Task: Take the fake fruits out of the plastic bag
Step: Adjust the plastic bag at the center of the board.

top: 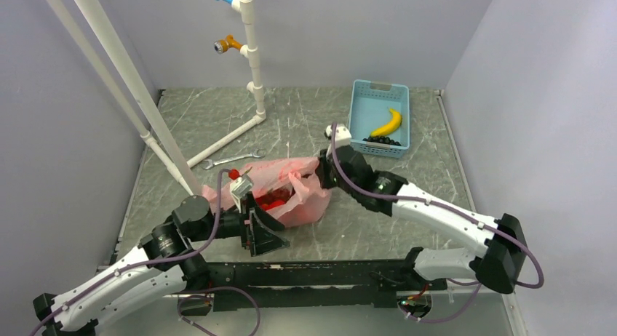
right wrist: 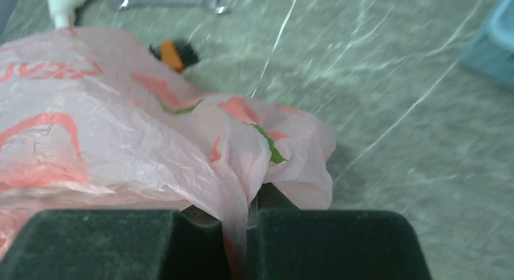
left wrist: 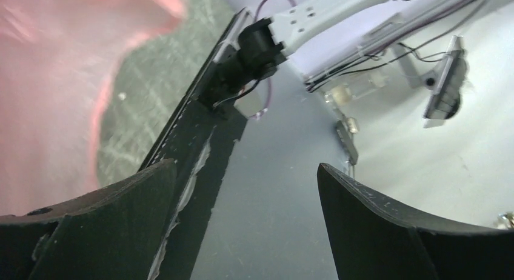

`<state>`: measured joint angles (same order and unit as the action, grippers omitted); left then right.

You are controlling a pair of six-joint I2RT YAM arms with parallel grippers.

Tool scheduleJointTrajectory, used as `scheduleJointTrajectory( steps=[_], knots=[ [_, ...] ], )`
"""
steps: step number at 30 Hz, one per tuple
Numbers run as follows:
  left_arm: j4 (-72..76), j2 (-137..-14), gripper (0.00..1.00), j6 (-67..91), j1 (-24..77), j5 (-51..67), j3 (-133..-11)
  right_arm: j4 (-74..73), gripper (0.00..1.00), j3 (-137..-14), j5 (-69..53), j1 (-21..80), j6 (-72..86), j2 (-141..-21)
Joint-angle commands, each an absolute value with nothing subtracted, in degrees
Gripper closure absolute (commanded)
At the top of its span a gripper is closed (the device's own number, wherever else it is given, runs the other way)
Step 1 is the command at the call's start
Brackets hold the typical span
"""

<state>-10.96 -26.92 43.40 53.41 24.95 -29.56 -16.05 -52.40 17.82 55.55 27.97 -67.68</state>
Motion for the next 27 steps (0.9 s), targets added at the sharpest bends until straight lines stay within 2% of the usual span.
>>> scheduleJointTrajectory(
  steps=[1, 5, 8, 10, 12, 15, 18, 20, 21, 26, 27],
  knots=[
    [-4.02, -24.48, 0.07, 44.81, 53.37, 30.51, -32.48, -14.61, 0.97, -61.67, 15.69, 50.79, 18.59, -72.65],
    [-12.21, -22.87, 0.05, 38.74, 53.5, 27.98, -41.92, -11.85, 0.98, -64.07, 14.46, 47.99, 10.53, -77.39],
    [-22.63, -23.74, 0.01, 34.39, 53.46, 19.75, -52.59, -8.06, 0.96, -62.28, 13.16, 46.41, 6.09, -77.96],
    [-31.24, -24.91, 0.0, 33.4, 53.42, 10.22, -59.37, -8.66, 0.86, -62.54, 12.2, 46.01, 5.03, -78.05],
    [-38.01, -26.1, 0.01, 32.79, 53.48, 2.67, -63.47, -11.21, 0.68, -63.46, 13.04, 45.99, 4.89, -77.79],
    [-43.9, -28.04, 0.01, 32.16, 53.47, -3.47, -64.41, -19.31, 0.38, -66.58, 18.15, 45.96, 7.06, -77.25],
    [-48.37, -32.41, 0.0, 31.28, 53.42, -7.41, -64.54, -28.15, 0.13, -68.38, 18.96, 46.44, 8.83, -75.83],
    [-49.99, -35.79, 0.01, 30.7, 53.42, -9.22, -64.94, -32.05, 0.03, -67.26, 18.42, 47.42, 9.84, -73.54],
    [-50.0, -37.74, 0.01, 30.15, 53.45, -9.27, -64.97, -33.78, 0.01, -66.26, 18.0, 48.09, 10.4, -71.31],
    [-43.32, -42.23, 0.01, 27.96, 53.44, -3.71, -61.96, -36.39, 0.01, -60.02, 14.71, 49.47, 14.21, -62.89],
    [-42.61, -42.75, 0.04, 27.93, 53.45, -3.06, -61.3, -35.74, 0.01, -57.83, 14.15, 49.47, 14.74, -61.76]
  ],
)
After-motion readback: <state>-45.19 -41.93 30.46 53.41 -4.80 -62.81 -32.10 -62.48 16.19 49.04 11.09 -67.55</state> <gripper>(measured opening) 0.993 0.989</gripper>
